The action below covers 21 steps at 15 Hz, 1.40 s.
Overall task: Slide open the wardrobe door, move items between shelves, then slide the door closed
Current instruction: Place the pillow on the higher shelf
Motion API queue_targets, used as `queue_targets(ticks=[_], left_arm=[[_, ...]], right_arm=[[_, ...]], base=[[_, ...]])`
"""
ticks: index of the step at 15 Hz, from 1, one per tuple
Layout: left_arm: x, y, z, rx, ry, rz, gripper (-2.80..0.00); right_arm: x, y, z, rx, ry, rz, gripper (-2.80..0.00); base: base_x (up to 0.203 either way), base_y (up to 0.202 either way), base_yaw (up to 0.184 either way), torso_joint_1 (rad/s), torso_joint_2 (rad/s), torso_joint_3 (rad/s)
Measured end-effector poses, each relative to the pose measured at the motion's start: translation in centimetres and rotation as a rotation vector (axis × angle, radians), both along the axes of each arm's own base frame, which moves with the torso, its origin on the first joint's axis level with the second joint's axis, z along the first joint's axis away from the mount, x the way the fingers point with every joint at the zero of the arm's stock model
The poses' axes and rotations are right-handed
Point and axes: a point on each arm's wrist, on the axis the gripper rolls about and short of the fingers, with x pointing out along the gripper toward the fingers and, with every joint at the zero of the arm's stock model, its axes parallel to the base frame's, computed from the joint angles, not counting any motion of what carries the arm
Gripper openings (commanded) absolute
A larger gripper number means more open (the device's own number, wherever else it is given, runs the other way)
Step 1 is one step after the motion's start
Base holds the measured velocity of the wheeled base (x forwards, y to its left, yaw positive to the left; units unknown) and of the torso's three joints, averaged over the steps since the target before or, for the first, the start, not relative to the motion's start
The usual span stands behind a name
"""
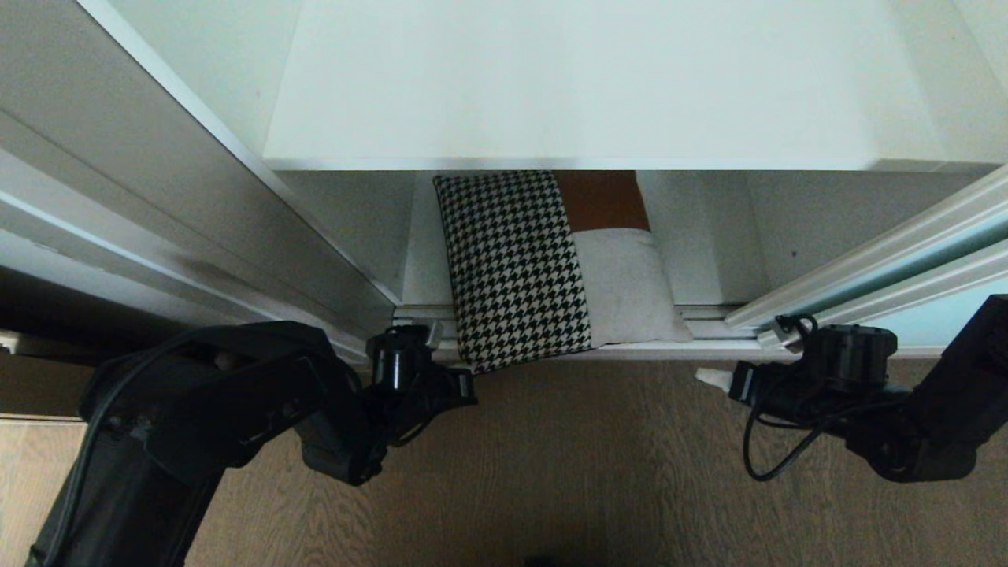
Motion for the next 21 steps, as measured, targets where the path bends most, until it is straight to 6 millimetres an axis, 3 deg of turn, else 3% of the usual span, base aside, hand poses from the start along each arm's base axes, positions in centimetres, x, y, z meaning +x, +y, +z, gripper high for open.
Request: queue_targets(ticks=[3, 4, 12, 21], left_arm=[[0.0, -0.2, -0.3, 0.001, 0.007, -0.004, -2.8], [0.0, -0.2, -0.3, 0.0, 0.006, -0.006, -2.8], [-0.3, -0.6, -0.9, 0.005, 0.022, -0.016, -2.8], [-1.9, -0.4, -1.6, 0.008, 0.068, -0.099, -2.8]], right_arm=[[0.4, 0.0, -0.8, -0.035, 0.008, -0.053, -2.8], [0.5, 0.1, -1.0, -0.047, 0.01, -0.054, 0.0], [1.0, 2.1, -3.5, -0.15, 0.031, -0.082, 0.0], [4.8, 3.1, -2.0, -0.058, -0.065, -0.035, 0.0]], base=[[0.0, 0.0, 0.0, 0.0, 0.0, 0.0], [0.0, 0.0, 0.0, 0.0, 0.0, 0.0], [0.0, 0.0, 0.0, 0.0, 0.0, 0.0], [0.0, 0.0, 0.0, 0.0, 0.0, 0.0]])
